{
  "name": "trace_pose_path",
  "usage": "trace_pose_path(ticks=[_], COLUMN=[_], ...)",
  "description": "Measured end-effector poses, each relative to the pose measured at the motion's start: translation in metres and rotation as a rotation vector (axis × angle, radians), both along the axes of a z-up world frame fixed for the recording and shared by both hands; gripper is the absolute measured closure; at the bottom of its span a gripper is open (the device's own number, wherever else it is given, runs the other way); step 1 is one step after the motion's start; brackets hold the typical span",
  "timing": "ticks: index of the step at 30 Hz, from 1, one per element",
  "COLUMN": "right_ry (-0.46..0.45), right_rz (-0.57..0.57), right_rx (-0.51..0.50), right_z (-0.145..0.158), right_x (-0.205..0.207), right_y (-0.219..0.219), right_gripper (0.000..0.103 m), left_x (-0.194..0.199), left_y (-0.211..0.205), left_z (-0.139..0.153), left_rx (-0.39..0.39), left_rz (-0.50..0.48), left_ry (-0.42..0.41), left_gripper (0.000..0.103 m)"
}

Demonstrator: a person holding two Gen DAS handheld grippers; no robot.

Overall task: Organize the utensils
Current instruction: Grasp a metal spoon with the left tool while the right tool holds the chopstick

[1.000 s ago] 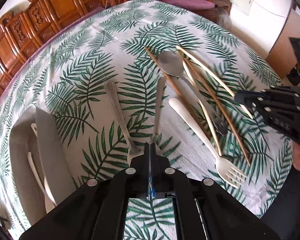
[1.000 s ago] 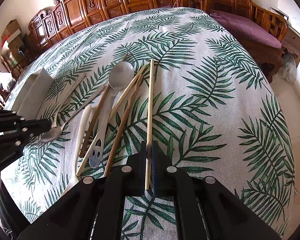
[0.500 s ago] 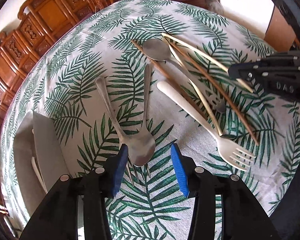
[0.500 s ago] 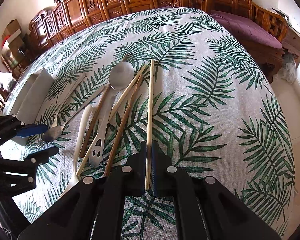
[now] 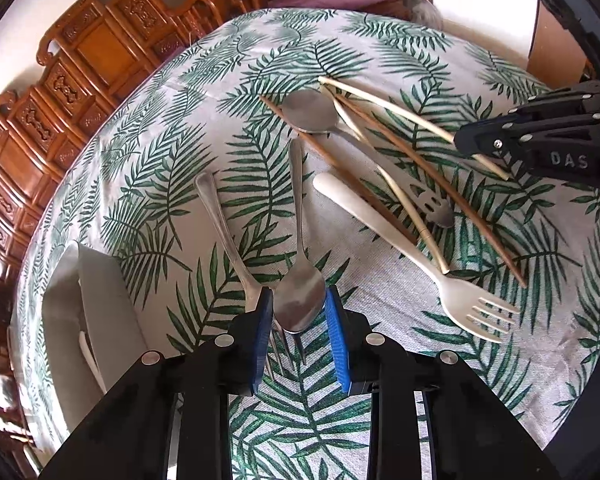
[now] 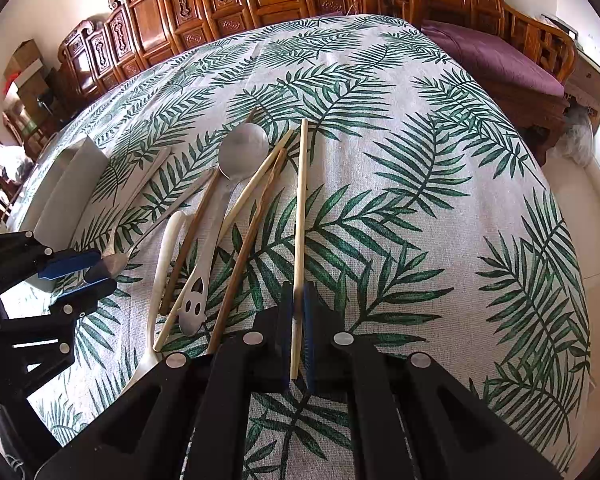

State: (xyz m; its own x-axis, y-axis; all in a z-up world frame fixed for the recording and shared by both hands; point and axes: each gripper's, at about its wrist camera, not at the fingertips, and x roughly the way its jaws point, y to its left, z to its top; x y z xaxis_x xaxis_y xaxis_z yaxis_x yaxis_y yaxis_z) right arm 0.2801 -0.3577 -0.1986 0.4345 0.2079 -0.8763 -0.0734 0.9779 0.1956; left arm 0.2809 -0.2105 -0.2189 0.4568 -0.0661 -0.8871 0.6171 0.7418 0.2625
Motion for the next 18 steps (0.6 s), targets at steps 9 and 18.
trace_pose_path(ticks=[9,18], right_ry=[0.0,0.001], right_rz=[0.0,0.0], right_rx=[-0.001,0.002], right_z=[0.0,0.0], right_x=[0.0,0.0], right_y=[-0.001,-0.001], right_gripper=[0.098,0.098], left_x=[-0.003,-0.006], left_y=[-0.006,-0.012], left_z=[0.001,-0.008], left_rx=[0.028,0.125], left_rz=[-0.024,-0.068], left_ry=[-0.022,-0.071], left_gripper=[0.078,0.068])
